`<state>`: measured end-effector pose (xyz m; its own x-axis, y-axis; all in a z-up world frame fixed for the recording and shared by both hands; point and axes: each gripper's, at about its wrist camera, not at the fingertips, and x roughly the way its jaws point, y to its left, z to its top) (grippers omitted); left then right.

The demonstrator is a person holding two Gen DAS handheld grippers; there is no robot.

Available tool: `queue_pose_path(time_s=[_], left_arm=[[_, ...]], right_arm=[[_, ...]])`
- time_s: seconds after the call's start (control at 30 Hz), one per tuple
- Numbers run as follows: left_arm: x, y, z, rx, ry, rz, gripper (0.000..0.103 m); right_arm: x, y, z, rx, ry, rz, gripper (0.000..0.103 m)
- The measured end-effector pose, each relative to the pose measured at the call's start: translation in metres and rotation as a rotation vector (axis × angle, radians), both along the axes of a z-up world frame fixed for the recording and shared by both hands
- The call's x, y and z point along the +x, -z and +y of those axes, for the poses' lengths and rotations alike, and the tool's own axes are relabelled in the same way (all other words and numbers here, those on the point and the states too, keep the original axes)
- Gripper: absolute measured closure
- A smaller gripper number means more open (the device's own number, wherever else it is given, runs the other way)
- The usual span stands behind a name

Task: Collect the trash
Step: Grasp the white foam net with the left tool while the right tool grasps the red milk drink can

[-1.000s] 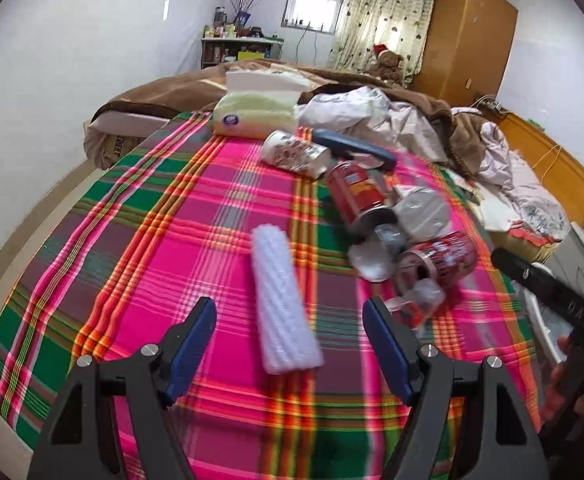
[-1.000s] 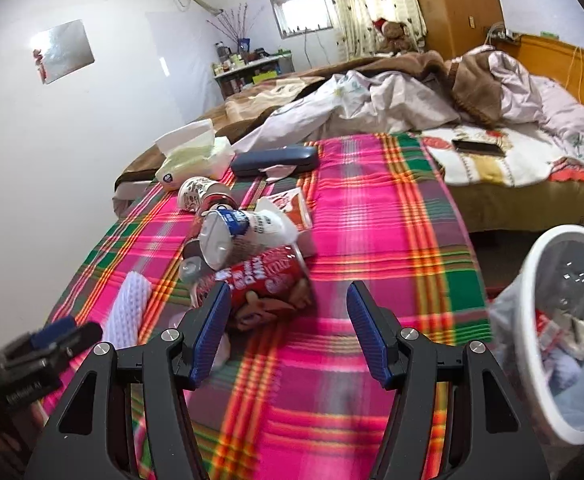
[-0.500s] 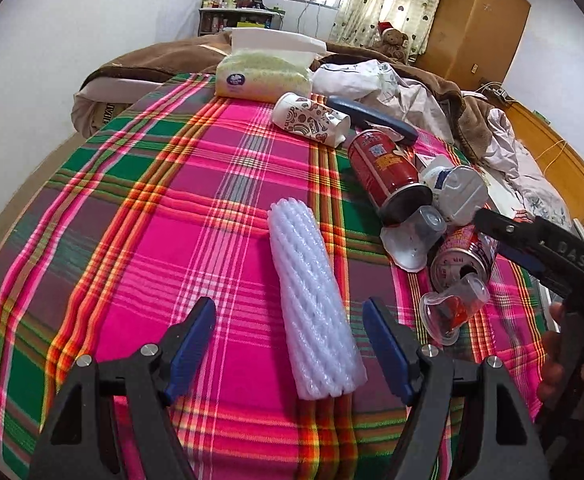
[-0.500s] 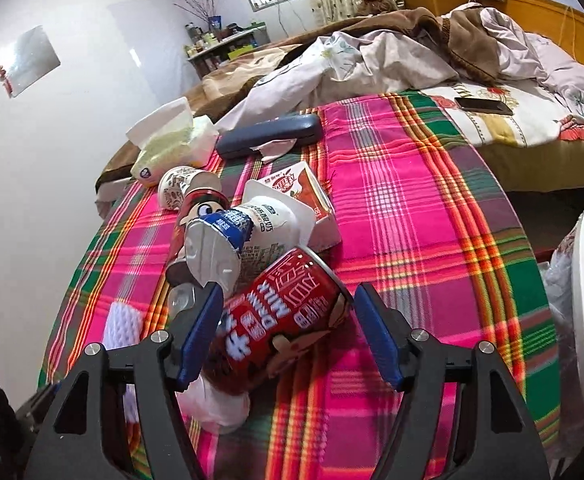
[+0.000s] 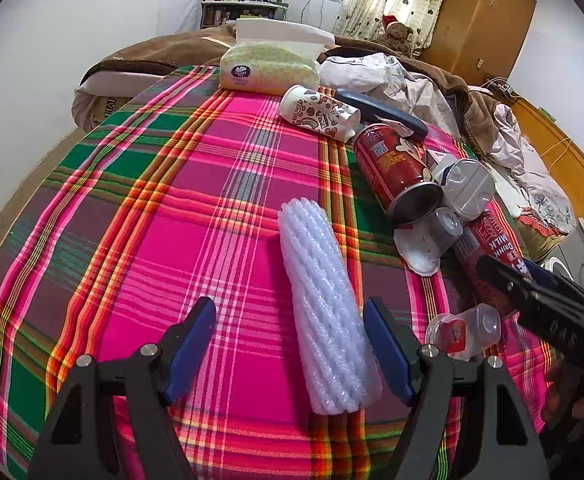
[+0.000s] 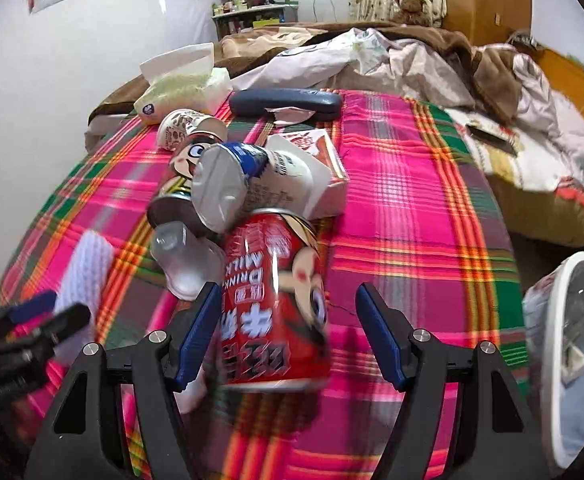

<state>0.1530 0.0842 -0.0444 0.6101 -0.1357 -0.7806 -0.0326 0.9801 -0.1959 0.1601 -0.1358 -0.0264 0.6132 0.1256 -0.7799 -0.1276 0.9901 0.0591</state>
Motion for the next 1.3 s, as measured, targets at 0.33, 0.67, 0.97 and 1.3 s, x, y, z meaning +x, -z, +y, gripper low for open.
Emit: queue_pose_path(time_s=[0.33,0.67,0.97,1.3], left_arm=[[0.009,0.000,-0.005,0.036,-0.023,0.009,0.029],[0.010,-0.001,-0.011,0.003,-0.001,0.006,0.065],[0.003,-0.004,-0.021,-0.012,0.010,-0.007,0.069],[0.008,0.000,-0.023,0.009,-0.008,0.013,0.069]], right_arm=[[0.004,0.000,0.000,0.026,-0.014,-0.035,0.032],[-0.001,0.002,-0.006,0.080,-0.011,-0.044,0.046],[-0.006,0.000,-0.017,0.122,0.013,-0.050,0.046],[-0.011,-0.002,-0.027,0.132,0.028,-0.059,0.047]])
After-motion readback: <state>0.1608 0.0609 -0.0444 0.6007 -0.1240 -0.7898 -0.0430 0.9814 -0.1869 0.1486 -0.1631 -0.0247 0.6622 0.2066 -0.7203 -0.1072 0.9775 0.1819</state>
